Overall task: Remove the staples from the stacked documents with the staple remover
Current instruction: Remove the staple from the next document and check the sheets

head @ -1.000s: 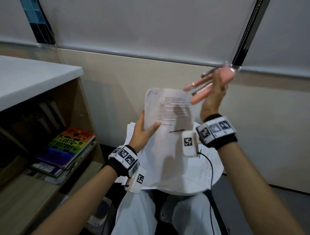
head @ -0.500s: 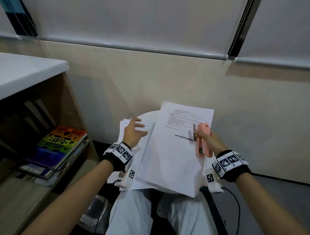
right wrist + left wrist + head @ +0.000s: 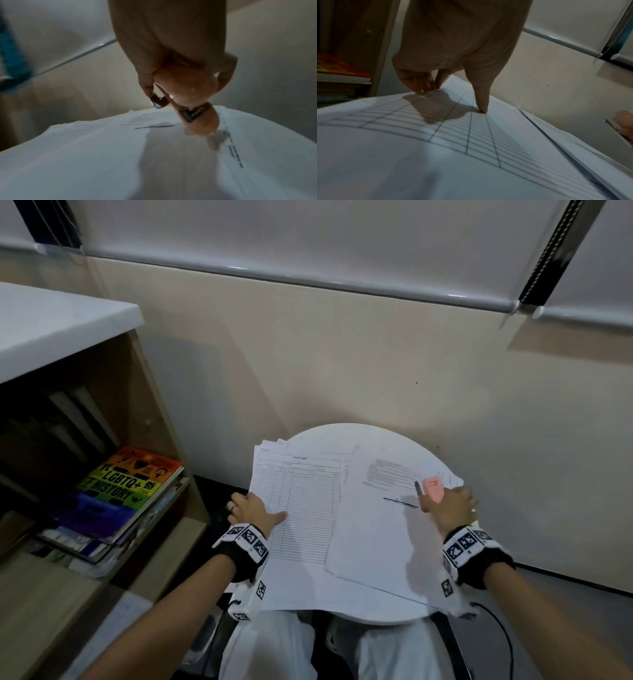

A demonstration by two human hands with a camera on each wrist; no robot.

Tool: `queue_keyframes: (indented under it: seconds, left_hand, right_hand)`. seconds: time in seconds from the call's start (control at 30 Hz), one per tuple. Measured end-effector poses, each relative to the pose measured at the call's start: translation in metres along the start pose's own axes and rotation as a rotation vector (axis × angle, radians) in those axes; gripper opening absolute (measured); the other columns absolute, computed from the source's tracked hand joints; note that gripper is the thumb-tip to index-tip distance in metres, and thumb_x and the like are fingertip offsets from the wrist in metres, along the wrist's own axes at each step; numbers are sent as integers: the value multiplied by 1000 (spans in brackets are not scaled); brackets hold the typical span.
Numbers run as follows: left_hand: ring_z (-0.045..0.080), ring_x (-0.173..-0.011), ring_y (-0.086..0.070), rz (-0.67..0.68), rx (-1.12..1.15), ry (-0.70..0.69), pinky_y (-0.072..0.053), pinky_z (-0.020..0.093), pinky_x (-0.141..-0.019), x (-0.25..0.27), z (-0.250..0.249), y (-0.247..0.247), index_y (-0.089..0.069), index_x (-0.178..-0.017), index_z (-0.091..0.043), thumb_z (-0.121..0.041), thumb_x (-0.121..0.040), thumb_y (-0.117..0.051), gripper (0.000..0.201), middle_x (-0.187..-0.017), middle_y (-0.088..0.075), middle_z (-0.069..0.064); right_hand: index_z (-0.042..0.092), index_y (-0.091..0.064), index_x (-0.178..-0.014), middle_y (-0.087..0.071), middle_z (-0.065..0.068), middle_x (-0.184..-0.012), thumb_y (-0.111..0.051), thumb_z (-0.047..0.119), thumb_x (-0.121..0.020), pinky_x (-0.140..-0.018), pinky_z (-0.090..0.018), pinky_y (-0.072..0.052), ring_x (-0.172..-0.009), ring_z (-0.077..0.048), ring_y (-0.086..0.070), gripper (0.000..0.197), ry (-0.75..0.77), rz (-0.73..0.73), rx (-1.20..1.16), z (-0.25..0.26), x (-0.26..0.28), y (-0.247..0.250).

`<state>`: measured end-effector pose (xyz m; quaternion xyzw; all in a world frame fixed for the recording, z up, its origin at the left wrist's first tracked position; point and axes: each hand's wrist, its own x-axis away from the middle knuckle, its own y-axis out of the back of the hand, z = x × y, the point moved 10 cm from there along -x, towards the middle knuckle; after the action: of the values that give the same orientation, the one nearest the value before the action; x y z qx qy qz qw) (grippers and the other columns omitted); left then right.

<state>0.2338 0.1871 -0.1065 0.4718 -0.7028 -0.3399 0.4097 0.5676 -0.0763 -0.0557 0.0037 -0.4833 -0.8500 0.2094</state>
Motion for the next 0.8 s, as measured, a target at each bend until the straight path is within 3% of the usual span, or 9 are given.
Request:
queue_keyframes:
  seconds: [0.1,0.17,0.2,0.37,0.47,0.57,0.67,0.73,0.8]
  left_hand:
    - [35,-127,-33,3,11,39,-36,47,-102,-5,2,3,-41,-128,-1,-56,-64,-78,92,-134,-33,17]
    - [36,-129,-32,12,44,66,-35,48,-103,-10,4,5,-42,-128,-2,-54,-61,-81,94,-136,-34,18]
    - [36,-129,-32,8,62,71,-35,49,-103,-12,5,7,-43,-127,-3,-53,-59,-83,93,-136,-35,18]
    - [36,-127,-35,-75,94,26,-35,50,-100,-12,1,18,-40,-125,-6,-40,-55,-89,92,-134,-36,17]
    - [37,-126,-40,-126,130,-21,-36,50,-101,-12,-5,29,-37,-128,-6,-26,-58,-90,90,-135,-36,16]
    - [39,-114,-53,-176,197,-86,-43,49,-98,-12,-13,37,-38,-125,-4,-11,-63,-87,79,-133,-37,16]
    - [36,-103,-58,-174,358,-81,-49,44,-89,-12,-13,38,-47,-119,0,-4,-73,-78,56,-119,-54,17]
    - [30,-87,-58,-165,445,-96,-48,36,-77,-13,-10,38,-60,-103,4,-5,-80,-71,28,-97,-61,16]
    - [30,-83,-58,-183,506,-141,-48,36,-75,-16,-6,42,-64,-91,5,-9,-81,-71,19,-91,-61,17]
  right_hand:
    - [-2,-64,-84,-60,-11,-78,-64,28,-87,-61,-28,-44,-62,-22,-54,30,77,317,-374,14,42,-37]
    - [3,-65,-88,-65,-8,-76,-61,32,-90,-59,-26,-46,-63,-21,-58,30,36,526,-349,8,67,-66]
    - [3,-65,-88,-65,-8,-76,-61,33,-90,-60,-26,-46,-64,-21,-59,31,13,553,-337,2,72,-75]
    - [7,-63,-81,-63,-7,-75,-64,29,-87,-56,-24,-41,-61,-18,-55,23,-16,377,-370,-16,70,-77]
    - [6,-63,-87,-63,-8,-78,-64,31,-87,-55,-24,-41,-63,-18,-55,25,-19,373,-354,-22,66,-81]
    - [4,-62,-88,-63,-9,-79,-64,32,-85,-57,-25,-42,-61,-19,-55,28,0,394,-302,-24,64,-82]
    - [4,-60,-90,-65,-9,-82,-64,34,-84,-56,-23,-41,-63,-17,-56,31,35,410,-246,-23,63,-84]
    - [2,-62,-92,-69,-12,-90,-65,39,-80,-58,-23,-42,-67,-16,-60,39,75,424,-205,-20,62,-86]
    - [1,-61,-96,-69,-13,-94,-65,39,-79,-59,-23,-41,-71,-17,-61,42,90,432,-158,-20,61,-87]
